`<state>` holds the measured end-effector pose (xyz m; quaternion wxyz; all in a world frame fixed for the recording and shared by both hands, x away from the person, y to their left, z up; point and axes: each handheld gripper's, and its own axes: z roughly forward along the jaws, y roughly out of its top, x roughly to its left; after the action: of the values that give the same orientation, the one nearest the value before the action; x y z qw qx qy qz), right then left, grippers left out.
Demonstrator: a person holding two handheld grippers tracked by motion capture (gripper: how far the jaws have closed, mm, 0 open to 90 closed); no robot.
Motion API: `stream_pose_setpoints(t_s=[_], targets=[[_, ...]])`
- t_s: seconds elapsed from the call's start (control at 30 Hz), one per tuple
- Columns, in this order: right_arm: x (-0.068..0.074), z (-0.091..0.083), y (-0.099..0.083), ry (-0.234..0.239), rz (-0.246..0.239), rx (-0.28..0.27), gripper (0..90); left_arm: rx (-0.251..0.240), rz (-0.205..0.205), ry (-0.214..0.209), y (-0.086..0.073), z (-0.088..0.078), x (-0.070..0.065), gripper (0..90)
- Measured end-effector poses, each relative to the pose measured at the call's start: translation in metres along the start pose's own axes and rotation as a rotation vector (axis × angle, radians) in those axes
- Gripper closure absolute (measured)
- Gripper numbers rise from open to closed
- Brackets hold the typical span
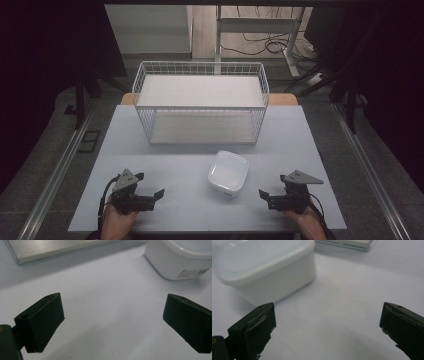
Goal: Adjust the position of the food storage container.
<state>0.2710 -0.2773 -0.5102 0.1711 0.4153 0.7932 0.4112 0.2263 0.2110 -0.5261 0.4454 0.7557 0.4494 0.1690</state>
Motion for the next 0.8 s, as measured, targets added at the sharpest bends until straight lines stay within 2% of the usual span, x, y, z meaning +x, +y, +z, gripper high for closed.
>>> stream_pose_setpoints(t_s=[0.07, 0.17, 0.27, 0.33, 0.47, 0.53, 0.63, 0.8], targets=[[-0.0008, -0.0013, 0.0002, -0.028, -0.024, 0.007, 0.0, 0.001, 0.012, 0.018, -0.0005, -0.0012, -0.0011, 4.1], [0.0002, -0.0039, 0.0011, -0.028, -0.03, 0.005, 0.0, -0.022, 0.017, 0.031, -0.0015, -0.0039, -0.0037, 4.2], [0.0009, -0.0031, 0.0011, -0.038, -0.029, 0.014, 0.0, -0.063, -0.003, 0.001, -0.0029, -0.0074, -0.0049, 3.8], [0.0008, -0.0023, 0.0009, -0.028, -0.02, 0.02, 0.0, -0.078, -0.003, -0.012, -0.0038, -0.0087, -0.0052, 3.8], [0.0028, -0.0023, 0.0025, -0.002, -0.021, 0.017, 0.0, -0.06, -0.011, -0.024, -0.0039, -0.0076, -0.0046, 4.3], [0.004, -0.0004, 0.0026, 0.016, -0.025, 0.035, 0.0, -0.038, -0.002, -0.004, -0.0039, -0.0061, -0.0049, 5.1], [0.006, 0.0007, 0.003, 0.024, -0.033, 0.05, 0.4, -0.029, 0.0, -0.008, -0.0035, -0.0053, -0.005, 5.3], [0.0074, 0.0012, 0.0059, 0.064, -0.037, 0.048, 14.8, -0.022, 0.01, -0.01, -0.0034, -0.0034, -0.0055, 4.9]])
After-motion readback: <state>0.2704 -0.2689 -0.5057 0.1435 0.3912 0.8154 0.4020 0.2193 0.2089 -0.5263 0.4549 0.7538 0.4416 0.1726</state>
